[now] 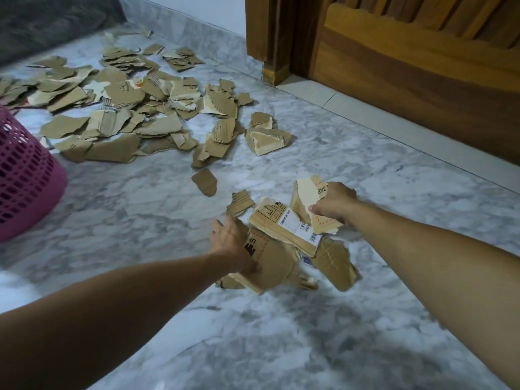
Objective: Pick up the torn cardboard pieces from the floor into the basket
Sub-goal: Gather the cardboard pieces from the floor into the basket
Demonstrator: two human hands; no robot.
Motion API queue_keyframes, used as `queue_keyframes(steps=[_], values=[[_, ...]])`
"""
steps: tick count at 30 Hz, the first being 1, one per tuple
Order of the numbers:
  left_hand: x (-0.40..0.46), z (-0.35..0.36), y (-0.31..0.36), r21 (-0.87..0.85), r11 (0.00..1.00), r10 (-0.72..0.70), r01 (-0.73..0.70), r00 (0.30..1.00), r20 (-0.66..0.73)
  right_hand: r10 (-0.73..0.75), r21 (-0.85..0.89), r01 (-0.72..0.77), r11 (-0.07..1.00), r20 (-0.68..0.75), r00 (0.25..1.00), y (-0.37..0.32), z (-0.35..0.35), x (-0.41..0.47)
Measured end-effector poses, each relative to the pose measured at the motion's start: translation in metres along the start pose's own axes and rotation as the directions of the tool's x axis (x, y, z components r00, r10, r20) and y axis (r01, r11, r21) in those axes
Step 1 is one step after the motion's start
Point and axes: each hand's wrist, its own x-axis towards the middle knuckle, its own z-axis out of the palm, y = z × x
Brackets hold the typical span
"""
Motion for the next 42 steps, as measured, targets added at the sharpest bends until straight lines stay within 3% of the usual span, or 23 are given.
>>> queue_keyframes(steps=[3, 6, 14, 17, 19, 23, 27, 31, 34, 42], values=[[0.001, 0.000, 0.000, -0.140, 0.989, -0.042, 0.048, 0.998, 0.049, -0.010, 0.007, 0.010, 1.000, 0.068, 0.998, 0.005, 0.000, 0.002], [0.000, 0.000, -0.002, -0.101, 0.992, -0.064, 0.069, 0.997, 0.049, -0.038, 0.112, 0.025, 0.993, 0.122, 0.992, 0.014, 0.002, 0.003], [-0.001, -0.013, -0.013, -0.130, 0.989, -0.069, 0.074, 0.997, 0.046, -0.150, 0.264, 0.127, 0.956, 0.072, 0.986, 0.000, -0.023, 0.010], [0.001, -0.025, -0.020, -0.171, 0.982, -0.080, 0.082, 0.997, 0.022, -0.199, 0.406, 0.096, 0.909, 0.219, 0.955, -0.007, -0.031, 0.004], [0.000, -0.032, -0.024, -0.211, 0.972, -0.095, 0.099, 0.995, 0.029, -0.220, 0.330, 0.109, 0.938, 0.320, 0.922, -0.010, -0.020, -0.008], [-0.001, -0.038, -0.029, -0.247, 0.964, -0.096, 0.103, 0.995, 0.040, -0.268, 0.046, 0.273, 0.961, 0.405, 0.874, -0.015, 0.019, -0.026], [-0.006, -0.045, -0.030, -0.247, 0.966, -0.076, 0.081, 0.997, 0.029, -0.304, -0.161, 0.383, 0.909, 0.372, 0.877, -0.023, 0.035, -0.034], [-0.009, -0.065, -0.035, -0.216, 0.974, -0.059, 0.061, 0.998, 0.019, -0.330, 0.104, 0.317, 0.943, 0.436, 0.838, -0.037, 0.024, -0.038], [-0.001, -0.101, -0.041, -0.213, 0.976, -0.049, 0.041, 0.998, -0.033, -0.387, 0.247, 0.310, 0.918, 0.389, 0.836, -0.063, 0.006, -0.034], [0.009, -0.278, -0.073, -0.252, 0.968, -0.059, -0.002, 0.970, -0.236, -0.574, 0.443, 0.422, 0.791, 0.298, 0.763, -0.235, -0.041, -0.029]])
